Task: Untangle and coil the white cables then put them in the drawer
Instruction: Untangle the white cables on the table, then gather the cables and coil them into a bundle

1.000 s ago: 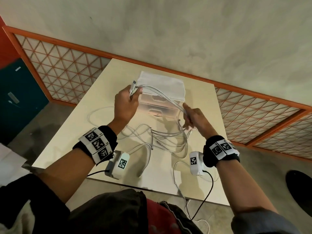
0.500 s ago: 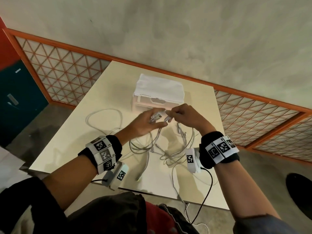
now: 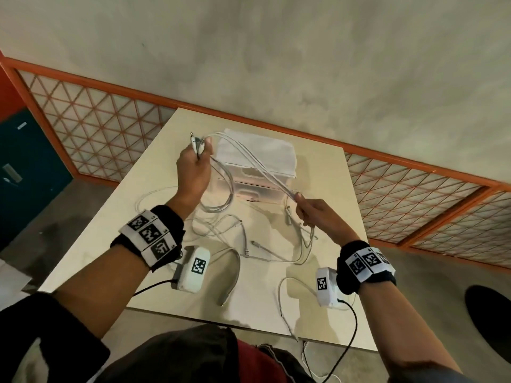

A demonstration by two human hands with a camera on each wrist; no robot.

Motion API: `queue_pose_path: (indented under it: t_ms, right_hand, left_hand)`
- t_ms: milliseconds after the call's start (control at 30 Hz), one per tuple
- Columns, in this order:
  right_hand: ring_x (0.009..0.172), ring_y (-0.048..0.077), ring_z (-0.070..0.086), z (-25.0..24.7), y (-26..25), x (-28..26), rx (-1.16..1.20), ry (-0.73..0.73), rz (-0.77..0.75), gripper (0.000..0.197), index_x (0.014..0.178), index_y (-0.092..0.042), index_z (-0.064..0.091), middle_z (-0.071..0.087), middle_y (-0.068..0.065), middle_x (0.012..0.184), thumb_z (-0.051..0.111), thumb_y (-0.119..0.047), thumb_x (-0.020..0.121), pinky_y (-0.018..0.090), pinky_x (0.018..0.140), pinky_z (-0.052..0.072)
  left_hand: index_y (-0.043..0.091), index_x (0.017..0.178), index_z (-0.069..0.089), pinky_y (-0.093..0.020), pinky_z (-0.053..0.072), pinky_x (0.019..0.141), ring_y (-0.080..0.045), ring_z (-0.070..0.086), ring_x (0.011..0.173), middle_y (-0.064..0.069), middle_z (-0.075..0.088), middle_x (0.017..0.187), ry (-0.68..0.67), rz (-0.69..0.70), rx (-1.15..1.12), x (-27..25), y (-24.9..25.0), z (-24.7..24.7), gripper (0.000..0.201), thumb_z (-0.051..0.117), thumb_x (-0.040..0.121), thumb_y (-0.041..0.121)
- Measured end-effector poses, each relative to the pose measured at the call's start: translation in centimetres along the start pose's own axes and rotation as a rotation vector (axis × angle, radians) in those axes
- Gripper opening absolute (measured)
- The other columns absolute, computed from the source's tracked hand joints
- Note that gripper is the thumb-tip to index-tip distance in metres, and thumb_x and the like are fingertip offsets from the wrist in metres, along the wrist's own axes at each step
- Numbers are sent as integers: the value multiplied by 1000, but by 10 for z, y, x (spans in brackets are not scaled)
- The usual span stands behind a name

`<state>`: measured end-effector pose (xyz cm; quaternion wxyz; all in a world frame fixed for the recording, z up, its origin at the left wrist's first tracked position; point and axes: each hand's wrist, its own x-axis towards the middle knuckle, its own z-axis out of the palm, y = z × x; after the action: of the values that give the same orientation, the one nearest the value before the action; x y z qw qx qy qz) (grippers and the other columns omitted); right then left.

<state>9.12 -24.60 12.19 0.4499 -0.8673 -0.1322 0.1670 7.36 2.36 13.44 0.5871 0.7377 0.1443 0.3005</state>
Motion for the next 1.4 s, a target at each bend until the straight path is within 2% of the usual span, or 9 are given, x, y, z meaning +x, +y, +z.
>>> queue_pose_path:
  t_ms: [200,400,567,667,800,933,1067,1333,1400]
  right_hand:
    - [53,12,33,-12,-3,7,-105,235,-13,53,61,-11,52,35,3,58,44,-50,96,25,56,29]
    - [37,9,37,-22,-35,17,-271,288,-124,43,57,-7,64,39,-6,33,61,-33,91,14,44,30]
    - [36,10,31,-7,-59,20,-323,95,-179,43,60,-6,68,38,0,44,60,-36,91,15,42,26]
    - [37,10,30,-1,-65,22,-349,68,-199,42,59,-8,67,41,1,45,61,-34,91,17,43,24]
    - [49,18,42,-10,-56,26,-449,115,-61,37,57,-10,66,44,0,46,63,-32,87,29,56,35]
    - [61,23,55,-25,-30,28,-556,264,165,34,53,-17,57,53,-3,52,66,-31,82,29,62,39]
    - [89,32,65,-22,-14,27,-695,295,278,20,81,-13,67,69,11,90,67,-33,83,30,70,42]
    - [43,5,43,12,-50,28,-450,-24,-97,41,74,-6,71,50,-7,50,52,-34,96,16,48,31]
    - [40,1,44,12,-64,26,-350,-27,-196,43,72,-5,67,49,-10,46,46,-30,100,13,47,33]
  left_hand:
    - [-1,103,58,-31,39,72,-33,61,88,-17,67,92,80,-88,262,-6,-21,-9,36,59,90,32]
    - [13,116,50,-33,45,63,-15,48,57,11,53,72,-7,-60,96,-17,-19,-6,56,81,71,26]
    - [19,101,64,-23,51,66,-1,62,68,-3,69,97,-481,106,-60,-31,8,12,18,65,86,9]
    - [17,108,65,-27,48,82,-18,63,91,-14,69,106,-745,82,-12,-36,16,21,29,53,86,3]
    - [13,107,60,-19,39,55,-10,46,54,6,52,65,-612,-106,198,-27,7,17,30,56,80,1]
    - [7,93,63,-25,39,65,-20,49,60,-3,54,65,-395,-202,307,-16,-14,3,13,58,81,8]
    - [9,65,46,-29,32,59,-22,39,63,-2,42,59,-174,-277,250,-12,-20,0,19,54,83,11]
    - [6,100,66,-11,46,73,5,61,75,-4,69,89,-578,-94,-65,-46,4,33,13,60,90,12]
    - [-3,104,63,-7,40,53,7,53,50,-14,67,69,-649,-101,-110,-56,13,38,24,49,97,15]
